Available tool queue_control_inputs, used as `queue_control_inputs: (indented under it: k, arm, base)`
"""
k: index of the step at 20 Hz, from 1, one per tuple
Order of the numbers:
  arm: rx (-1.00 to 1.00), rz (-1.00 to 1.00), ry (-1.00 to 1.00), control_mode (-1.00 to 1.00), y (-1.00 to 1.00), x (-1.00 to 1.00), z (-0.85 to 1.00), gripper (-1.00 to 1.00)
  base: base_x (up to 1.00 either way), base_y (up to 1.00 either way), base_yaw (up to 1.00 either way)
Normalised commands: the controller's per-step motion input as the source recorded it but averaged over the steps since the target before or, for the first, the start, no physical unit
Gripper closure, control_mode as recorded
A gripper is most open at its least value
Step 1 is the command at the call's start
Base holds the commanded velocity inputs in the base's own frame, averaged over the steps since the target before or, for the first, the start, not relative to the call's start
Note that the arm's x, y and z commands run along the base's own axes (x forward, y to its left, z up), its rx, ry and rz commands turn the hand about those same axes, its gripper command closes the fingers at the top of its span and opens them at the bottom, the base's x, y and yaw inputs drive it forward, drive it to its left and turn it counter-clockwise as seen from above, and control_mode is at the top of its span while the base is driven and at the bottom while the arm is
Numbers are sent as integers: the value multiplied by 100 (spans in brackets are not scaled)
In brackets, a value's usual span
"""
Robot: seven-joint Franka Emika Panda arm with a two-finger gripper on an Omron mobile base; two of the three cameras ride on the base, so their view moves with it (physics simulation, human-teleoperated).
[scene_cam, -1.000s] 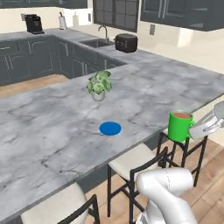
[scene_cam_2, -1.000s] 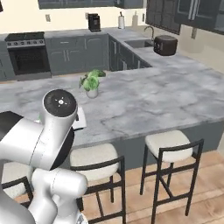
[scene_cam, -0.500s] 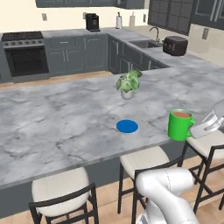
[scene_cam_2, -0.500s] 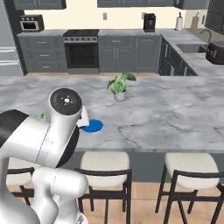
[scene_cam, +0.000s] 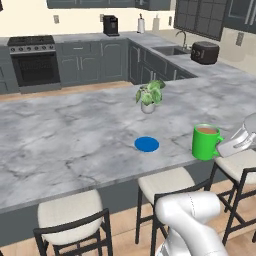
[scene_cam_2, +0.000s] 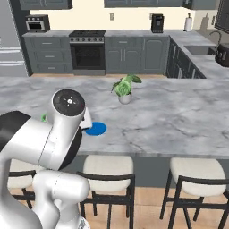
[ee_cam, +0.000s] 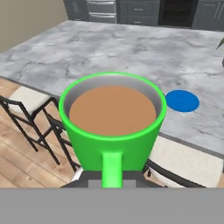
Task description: Pick the cup of tea, navigate to the dining table, and place it on the saucer.
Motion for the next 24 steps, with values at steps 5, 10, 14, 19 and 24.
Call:
queue_control_inputs:
  k: [5,10,14,19,24]
  arm:
    - [0,0,0,100,0,0,0,100]
    - [0,0,0,100,0,0,0,100]
    - [1,10,7,-100,-44,95,-43,100]
    - [0,23,15,-100,-21,100,-61,100]
    - [5,26,8,-100,0,100,-59,100]
  base:
    - [0,-4,1]
    - [16,-12,2]
    - [0,0,0]
    - [0,0,0]
    - [0,0,0]
